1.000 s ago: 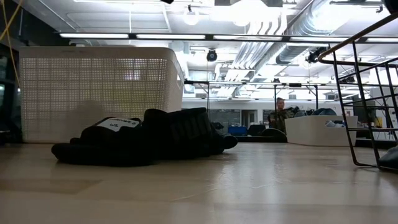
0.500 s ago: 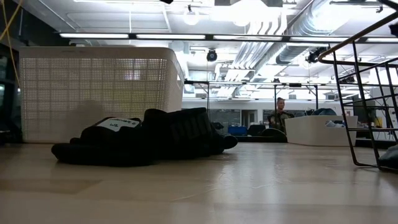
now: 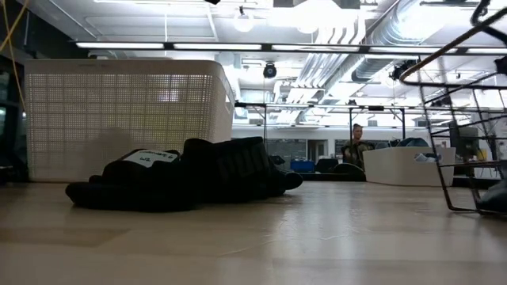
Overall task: Pick & Place Cloths
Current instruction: Put the white underwear into the wire basket
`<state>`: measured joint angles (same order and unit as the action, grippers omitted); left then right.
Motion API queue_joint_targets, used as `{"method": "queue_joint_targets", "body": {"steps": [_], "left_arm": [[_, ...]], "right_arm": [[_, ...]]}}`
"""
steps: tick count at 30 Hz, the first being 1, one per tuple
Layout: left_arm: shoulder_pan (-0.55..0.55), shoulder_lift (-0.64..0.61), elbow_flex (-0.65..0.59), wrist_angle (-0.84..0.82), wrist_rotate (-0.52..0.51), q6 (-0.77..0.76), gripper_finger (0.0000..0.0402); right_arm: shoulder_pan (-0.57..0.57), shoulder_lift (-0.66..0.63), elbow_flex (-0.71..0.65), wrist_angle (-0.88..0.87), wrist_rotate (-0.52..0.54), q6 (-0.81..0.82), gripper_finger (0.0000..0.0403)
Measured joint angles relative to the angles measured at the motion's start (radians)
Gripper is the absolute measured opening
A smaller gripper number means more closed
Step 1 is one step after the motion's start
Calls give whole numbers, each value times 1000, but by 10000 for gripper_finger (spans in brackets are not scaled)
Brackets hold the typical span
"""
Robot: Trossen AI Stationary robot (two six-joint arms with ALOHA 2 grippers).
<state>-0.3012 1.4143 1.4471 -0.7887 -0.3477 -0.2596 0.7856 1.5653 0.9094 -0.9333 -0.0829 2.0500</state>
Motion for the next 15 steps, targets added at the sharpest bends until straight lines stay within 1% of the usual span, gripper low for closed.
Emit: {"method": "queue_joint_targets", "body": {"steps": [4, 7, 15], "left_arm": [[0, 0, 0, 0, 0, 0, 275], [0, 0, 0, 0, 1, 0, 275], [0, 0, 0, 0, 0, 0, 275]], "right_arm": [[4, 1, -35, 117, 39, 69, 39], [5, 4, -38, 125, 43, 92, 42], [5, 3, -40, 131, 31, 77, 45]]}}
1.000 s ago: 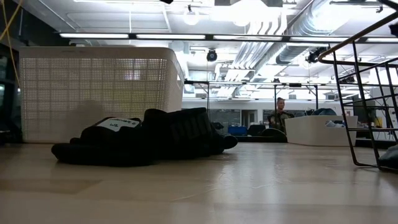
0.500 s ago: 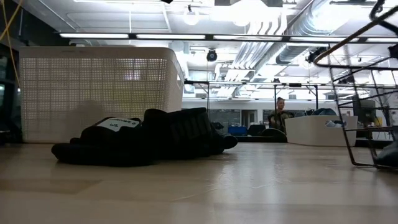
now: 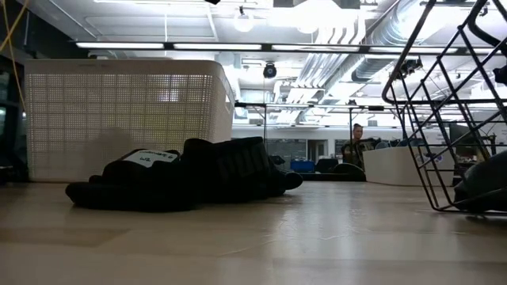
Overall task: Pick & Place Cloths
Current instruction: Put the white underwear into the wire basket
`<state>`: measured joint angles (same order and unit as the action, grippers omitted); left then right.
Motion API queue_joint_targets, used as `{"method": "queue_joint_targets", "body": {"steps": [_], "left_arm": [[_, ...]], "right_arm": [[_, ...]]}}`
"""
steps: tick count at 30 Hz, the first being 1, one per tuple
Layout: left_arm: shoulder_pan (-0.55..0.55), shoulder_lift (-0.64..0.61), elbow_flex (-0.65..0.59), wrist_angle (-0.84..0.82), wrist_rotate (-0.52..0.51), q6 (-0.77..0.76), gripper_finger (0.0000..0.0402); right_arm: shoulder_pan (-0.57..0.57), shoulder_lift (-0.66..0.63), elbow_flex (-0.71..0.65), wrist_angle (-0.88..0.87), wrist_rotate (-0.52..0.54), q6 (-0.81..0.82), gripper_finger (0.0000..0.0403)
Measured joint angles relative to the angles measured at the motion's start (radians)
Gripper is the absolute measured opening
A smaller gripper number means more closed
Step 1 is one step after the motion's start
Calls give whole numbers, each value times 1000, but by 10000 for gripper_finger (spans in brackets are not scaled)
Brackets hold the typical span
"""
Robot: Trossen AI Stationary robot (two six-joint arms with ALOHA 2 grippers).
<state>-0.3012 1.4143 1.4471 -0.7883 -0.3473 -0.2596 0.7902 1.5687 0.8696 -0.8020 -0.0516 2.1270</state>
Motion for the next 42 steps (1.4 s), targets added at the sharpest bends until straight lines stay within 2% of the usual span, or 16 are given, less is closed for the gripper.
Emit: {"method": "queue_joint_targets", "body": {"steps": [9, 16, 24, 28, 42], "left_arm": [[0, 0, 0, 0, 0, 0, 275], [0, 0, 0, 0, 0, 0, 275], [0, 0, 0, 0, 0, 0, 275], [0, 0, 0, 0, 0, 0, 275], [0, 0, 0, -8, -1, 0, 275]], "right_arm": [[0, -49, -3, 64, -15, -4, 49], [0, -115, -3, 49, 19, -45, 49], [2, -171, -3, 187, -40, -53, 50], [2, -171, -3, 263, -52, -51, 50], [49, -72, -1, 256, -15, 98, 50]]}}
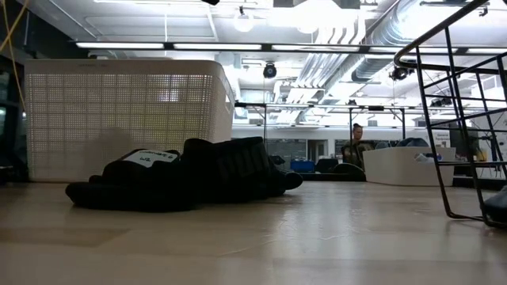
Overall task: Pick & Place Cloths
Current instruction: Put the white underwear into the wire basket
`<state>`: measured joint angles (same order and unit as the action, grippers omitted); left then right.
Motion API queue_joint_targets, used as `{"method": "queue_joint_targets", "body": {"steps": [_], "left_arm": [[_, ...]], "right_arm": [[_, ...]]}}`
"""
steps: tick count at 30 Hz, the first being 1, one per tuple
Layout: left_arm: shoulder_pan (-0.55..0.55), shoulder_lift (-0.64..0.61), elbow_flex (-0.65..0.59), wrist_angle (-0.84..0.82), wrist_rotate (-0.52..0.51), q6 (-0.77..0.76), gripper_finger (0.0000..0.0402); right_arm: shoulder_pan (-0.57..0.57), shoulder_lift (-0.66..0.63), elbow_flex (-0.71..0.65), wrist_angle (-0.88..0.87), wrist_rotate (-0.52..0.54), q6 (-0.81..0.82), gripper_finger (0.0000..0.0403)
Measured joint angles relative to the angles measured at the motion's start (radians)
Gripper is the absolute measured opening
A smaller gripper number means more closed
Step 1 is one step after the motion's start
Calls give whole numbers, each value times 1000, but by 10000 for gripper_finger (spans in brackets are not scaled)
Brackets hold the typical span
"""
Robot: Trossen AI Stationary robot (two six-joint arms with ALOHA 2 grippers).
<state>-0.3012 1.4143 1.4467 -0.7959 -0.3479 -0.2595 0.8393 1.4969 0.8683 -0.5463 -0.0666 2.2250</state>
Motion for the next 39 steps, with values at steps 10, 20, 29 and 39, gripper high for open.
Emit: {"method": "queue_joint_targets", "body": {"steps": [10, 20, 29, 39], "left_arm": [[0, 0, 0, -1, 0, 4, 275], [0, 0, -1, -23, -2, 4, 275], [0, 0, -1, -23, -2, 1, 275], [0, 0, -1, -23, -2, 0, 275]], "right_arm": [[-1, 112, 4, -57, 16, 17, 50], [-25, 125, 4, -227, 64, 34, 50], [-50, 125, 2, -236, 76, 38, 55], [-51, 61, -4, -221, 109, 31, 181]]}}
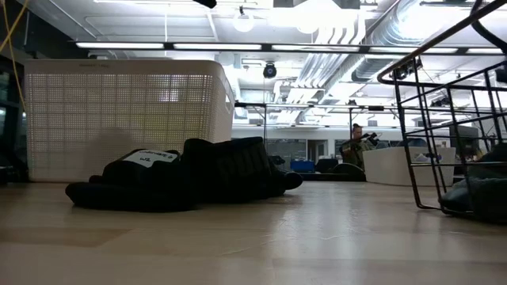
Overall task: Pick & Place Cloths
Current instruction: Put the white underwear into the wire basket
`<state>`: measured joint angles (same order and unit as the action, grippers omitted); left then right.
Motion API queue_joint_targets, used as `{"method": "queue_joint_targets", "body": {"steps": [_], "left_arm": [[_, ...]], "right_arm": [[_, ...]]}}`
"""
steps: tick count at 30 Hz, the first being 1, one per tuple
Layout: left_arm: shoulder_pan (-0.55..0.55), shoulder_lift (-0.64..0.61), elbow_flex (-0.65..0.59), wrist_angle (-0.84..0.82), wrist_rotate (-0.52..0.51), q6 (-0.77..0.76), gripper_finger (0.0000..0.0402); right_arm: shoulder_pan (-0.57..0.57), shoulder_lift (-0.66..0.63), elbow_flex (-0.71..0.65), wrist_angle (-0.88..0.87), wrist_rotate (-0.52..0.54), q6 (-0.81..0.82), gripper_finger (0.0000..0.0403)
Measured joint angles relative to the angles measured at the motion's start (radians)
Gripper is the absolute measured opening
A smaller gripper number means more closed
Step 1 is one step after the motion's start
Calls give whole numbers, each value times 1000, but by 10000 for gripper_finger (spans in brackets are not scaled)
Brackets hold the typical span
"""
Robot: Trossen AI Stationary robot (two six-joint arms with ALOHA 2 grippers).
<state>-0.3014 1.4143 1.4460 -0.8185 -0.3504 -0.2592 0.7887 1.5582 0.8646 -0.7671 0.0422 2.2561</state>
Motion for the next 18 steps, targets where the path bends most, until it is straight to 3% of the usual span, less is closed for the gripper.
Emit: {"method": "queue_joint_targets", "body": {"steps": [7, 18], "left_arm": [[0, 0, 0, 0, 0, 0, 275], [0, 0, 0, -22, 0, -2, 275]], "right_arm": [[0, -109, 0, -6, 63, -15, 245], [0, -281, 2, -10, 125, -92, 251]]}}
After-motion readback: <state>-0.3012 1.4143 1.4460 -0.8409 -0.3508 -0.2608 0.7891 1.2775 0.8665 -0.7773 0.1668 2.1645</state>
